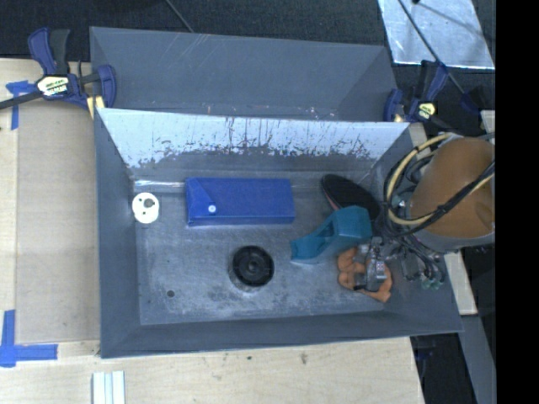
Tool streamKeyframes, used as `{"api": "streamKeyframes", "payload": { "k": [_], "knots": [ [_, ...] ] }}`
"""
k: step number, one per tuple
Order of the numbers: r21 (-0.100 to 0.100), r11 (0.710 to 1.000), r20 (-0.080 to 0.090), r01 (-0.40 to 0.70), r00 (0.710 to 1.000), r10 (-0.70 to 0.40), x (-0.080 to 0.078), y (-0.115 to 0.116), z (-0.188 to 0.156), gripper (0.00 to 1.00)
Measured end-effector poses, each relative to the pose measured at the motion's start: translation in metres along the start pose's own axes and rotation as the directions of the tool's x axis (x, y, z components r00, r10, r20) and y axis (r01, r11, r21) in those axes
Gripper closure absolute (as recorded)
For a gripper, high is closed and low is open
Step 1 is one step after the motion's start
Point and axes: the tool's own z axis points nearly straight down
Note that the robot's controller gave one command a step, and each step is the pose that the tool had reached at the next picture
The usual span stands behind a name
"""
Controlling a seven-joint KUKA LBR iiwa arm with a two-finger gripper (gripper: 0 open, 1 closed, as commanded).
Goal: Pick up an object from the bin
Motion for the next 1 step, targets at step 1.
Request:
{"api": "streamKeyframes", "payload": {
  "k": [1],
  "knots": [
    [0.000,0.997,0.002,-0.074,0.997,0.074,0.0102,0.0046,-0.1339,1.00]
  ]
}}
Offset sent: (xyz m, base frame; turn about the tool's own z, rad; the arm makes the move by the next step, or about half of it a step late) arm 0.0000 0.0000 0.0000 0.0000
